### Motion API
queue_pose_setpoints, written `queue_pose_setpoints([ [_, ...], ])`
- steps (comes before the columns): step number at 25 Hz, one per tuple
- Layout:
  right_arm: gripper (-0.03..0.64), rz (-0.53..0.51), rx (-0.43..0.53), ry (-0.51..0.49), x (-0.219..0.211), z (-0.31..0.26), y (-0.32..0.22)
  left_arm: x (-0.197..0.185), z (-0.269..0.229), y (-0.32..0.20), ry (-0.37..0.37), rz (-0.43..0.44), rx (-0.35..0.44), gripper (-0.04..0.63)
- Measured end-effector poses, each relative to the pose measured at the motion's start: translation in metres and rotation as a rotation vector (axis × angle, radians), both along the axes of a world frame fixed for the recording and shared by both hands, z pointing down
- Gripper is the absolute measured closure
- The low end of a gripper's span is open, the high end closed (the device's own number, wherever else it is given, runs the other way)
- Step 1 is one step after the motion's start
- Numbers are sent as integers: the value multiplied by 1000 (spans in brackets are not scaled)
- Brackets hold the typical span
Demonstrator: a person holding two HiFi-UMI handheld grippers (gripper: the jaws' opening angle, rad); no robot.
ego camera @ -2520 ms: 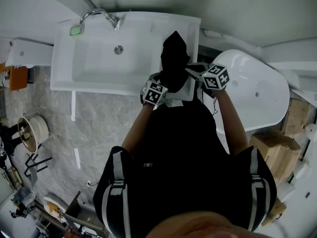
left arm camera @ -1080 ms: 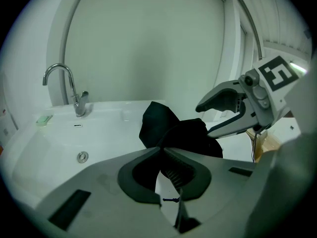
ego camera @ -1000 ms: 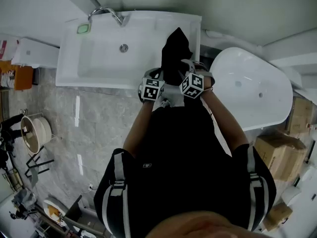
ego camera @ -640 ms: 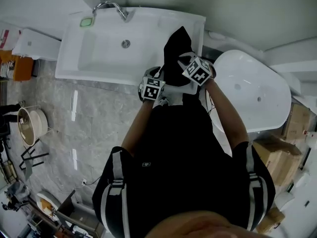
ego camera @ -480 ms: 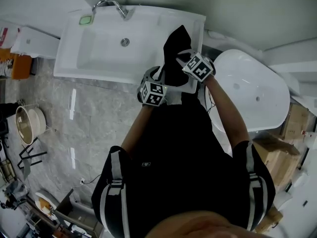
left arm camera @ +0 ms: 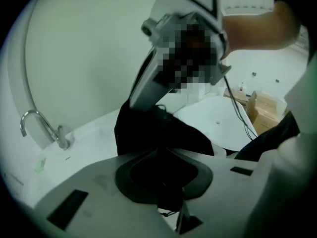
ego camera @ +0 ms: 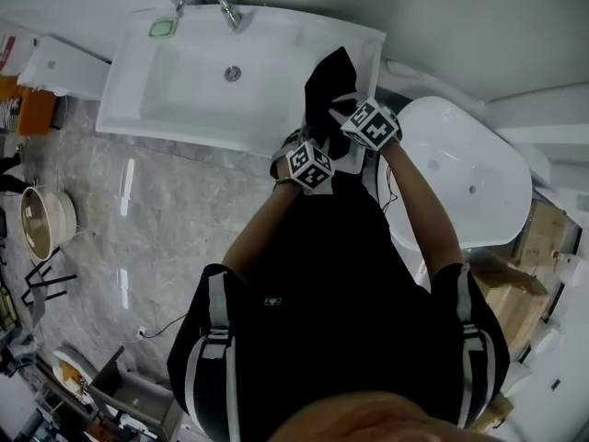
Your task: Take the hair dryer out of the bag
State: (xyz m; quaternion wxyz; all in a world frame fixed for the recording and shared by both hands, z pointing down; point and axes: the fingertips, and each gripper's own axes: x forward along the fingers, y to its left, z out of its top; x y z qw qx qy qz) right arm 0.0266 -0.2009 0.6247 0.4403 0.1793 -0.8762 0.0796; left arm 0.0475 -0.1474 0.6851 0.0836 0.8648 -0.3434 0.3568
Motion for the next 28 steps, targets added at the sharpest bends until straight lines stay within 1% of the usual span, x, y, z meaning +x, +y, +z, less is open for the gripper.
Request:
queue_pose_setpoints([
  [2, 543, -3, -2, 6, -1, 1, -1, -5, 15, -17, -5, -48, -43, 549],
  [5, 543, 1, -7, 11, 0, 2, -1, -8, 32, -35, -22, -98, -68, 549],
  [9, 543, 7, -18, 12, 3, 6, 4, -9, 52, -42, -2, -145, -106, 548],
  [12, 543, 18, -26, 6, 8, 8, 4, -6, 52, -41, 30, -142, -109, 548],
  [15, 543, 39, -28, -4, 15, 8, -1, 1, 41, -37, 73, -125, -106, 548],
  [17, 543, 51, -33, -11, 18, 6, -5, 2, 41, -36, 68, -127, -105, 548],
  [20, 543, 51, -38, -17, 19, 5, -6, 3, 50, -38, 30, -130, -111, 548],
  [22, 543, 43, -35, -18, 18, 5, -5, 4, 52, -40, 29, -131, -117, 537],
  [25, 543, 38, -40, -18, 16, 6, -6, 6, 53, -43, 65, -135, -141, 518],
  [28, 543, 35, -47, -16, 17, 8, -6, 8, 53, -42, 119, -140, -181, 504],
])
